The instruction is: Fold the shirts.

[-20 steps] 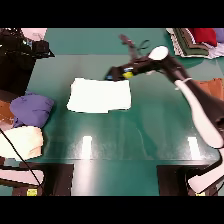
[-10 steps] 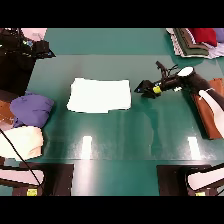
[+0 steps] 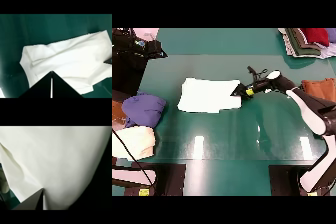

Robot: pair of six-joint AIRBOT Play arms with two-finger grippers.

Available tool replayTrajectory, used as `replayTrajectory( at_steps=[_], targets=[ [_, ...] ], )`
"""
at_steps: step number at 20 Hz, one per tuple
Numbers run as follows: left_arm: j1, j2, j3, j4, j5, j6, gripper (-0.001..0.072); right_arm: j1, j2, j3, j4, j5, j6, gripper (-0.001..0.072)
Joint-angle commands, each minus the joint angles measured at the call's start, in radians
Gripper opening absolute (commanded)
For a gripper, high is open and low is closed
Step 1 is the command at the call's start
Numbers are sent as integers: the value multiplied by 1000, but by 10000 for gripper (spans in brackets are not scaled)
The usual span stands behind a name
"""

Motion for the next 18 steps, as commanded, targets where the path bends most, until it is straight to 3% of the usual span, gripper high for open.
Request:
replayTrajectory(
  at_steps=[1,6,13,18],
  targets=[
    [0,0,0,-20,-14,-1,23,55,-67,123,9,6,-2,16],
    [-37,0,0,-41,-36,0,22,-53,10,229,-82,64,70,10],
    [-233,0,0,-41,18,16,23,-473,307,233,-378,176,170,11],
    [-341,0,0,-39,72,16,23,-763,379,233,-384,171,176,11]
  ],
)
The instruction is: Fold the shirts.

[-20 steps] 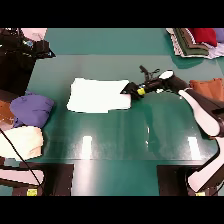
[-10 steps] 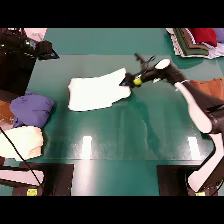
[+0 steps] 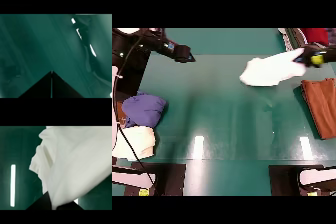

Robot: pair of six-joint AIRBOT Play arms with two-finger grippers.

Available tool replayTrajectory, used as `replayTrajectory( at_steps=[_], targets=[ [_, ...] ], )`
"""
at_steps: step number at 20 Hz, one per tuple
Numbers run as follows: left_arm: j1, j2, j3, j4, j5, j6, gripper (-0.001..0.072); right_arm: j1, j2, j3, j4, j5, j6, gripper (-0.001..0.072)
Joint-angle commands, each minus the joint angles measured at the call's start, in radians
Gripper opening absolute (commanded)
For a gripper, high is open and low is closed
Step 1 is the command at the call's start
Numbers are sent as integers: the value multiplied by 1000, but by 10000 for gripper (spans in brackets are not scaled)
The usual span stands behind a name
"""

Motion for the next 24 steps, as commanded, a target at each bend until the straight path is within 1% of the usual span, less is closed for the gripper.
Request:
replayTrajectory(
  at_steps=[1,5,7,10,12,14,17,19,22,24],
  targets=[
    [-73,0,0,2,43,2,23,-188,42,1,-29,0,8,11],
    [-102,0,0,7,60,2,23,-275,42,1,-20,-78,-9,11],
    [-102,0,0,9,61,2,23,-296,45,3,-16,-87,-14,10],
    [-102,0,0,10,66,2,23,-310,79,3,37,-107,-109,11],
    [-102,0,0,11,65,2,23,-312,127,3,42,-144,-120,10],
    [-102,0,0,11,65,2,24,-328,176,3,41,-138,-135,10],
    [-102,0,0,18,65,2,23,-360,248,2,40,-101,-135,10],
    [-102,0,0,28,64,2,23,-385,285,2,16,-42,-134,10],
    [-102,0,0,28,57,2,24,-431,297,0,-65,102,-129,10],
    [-102,0,0,29,49,2,23,-463,298,-32,-138,202,-105,10]
  ],
)
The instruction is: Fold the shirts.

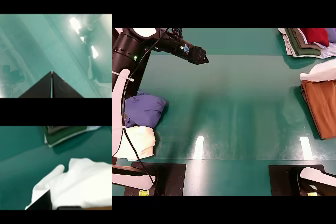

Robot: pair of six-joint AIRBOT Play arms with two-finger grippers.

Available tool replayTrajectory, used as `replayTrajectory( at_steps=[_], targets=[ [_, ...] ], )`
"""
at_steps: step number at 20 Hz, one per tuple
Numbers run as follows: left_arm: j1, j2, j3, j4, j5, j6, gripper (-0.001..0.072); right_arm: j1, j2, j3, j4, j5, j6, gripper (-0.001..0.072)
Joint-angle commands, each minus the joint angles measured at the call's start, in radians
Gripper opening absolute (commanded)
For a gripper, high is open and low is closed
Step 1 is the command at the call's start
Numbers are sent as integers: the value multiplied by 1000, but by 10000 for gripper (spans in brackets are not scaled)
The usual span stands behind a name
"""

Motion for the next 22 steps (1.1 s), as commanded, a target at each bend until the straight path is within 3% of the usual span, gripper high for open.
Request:
replayTrajectory(
  at_steps=[1,9,10,12,13,16,18,20,22],
  targets=[
    [0,0,0,3,-13,0,23,-55,14,-48,-124,193,24,10],
    [0,0,0,4,-15,37,23,-209,205,-460,-431,217,52,17],
    [0,0,0,4,-14,37,23,-231,226,-502,-445,213,56,69],
    [0,0,0,4,-14,38,23,-273,247,-560,-455,203,77,566],
    [0,0,0,4,-15,38,24,-289,251,-580,-454,199,85,629],
    [0,0,0,3,-14,38,24,-304,251,-575,-400,206,108,626],
    [0,0,0,3,-10,38,24,-272,251,-541,-256,211,110,623],
    [0,0,0,3,-23,36,24,-192,251,-501,-111,224,110,545],
    [0,0,0,1,-37,34,24,-63,251,-460,-33,213,110,545]
  ],
)
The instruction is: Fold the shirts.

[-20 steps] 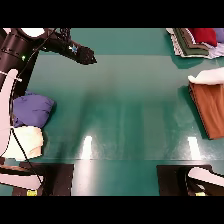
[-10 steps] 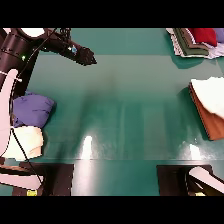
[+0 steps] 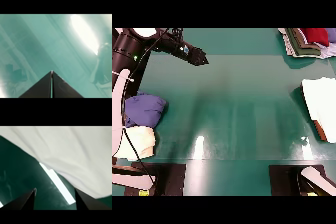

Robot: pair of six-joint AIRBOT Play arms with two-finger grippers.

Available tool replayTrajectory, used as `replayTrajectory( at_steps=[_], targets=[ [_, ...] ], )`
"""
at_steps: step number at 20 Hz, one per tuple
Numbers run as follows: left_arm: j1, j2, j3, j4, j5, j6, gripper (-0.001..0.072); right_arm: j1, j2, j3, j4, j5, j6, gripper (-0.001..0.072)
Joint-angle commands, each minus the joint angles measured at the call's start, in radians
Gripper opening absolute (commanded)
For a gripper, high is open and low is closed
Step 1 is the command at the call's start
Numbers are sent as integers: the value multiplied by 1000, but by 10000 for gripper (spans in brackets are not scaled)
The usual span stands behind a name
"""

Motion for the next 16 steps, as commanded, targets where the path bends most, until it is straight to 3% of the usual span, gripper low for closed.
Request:
replayTrajectory(
  at_steps=[1,4,5,6,7,11,16],
  targets=[
    [0,0,0,-4,-12,-2,24,194,2,65,167,-14,4,545],
    [0,0,0,-3,-12,-2,24,422,2,117,165,-70,4,495],
    [0,0,0,-3,-12,-2,24,496,2,133,161,-96,4,357],
    [0,0,0,-3,-12,-2,24,564,2,146,159,-120,3,127],
    [0,0,0,-3,-12,-2,24,617,2,154,159,-139,3,13],
    [0,0,0,-3,-12,-2,24,755,2,165,158,-171,3,13],
    [0,0,0,-3,-12,-2,24,778,2,164,160,-146,3,13]
  ],
)
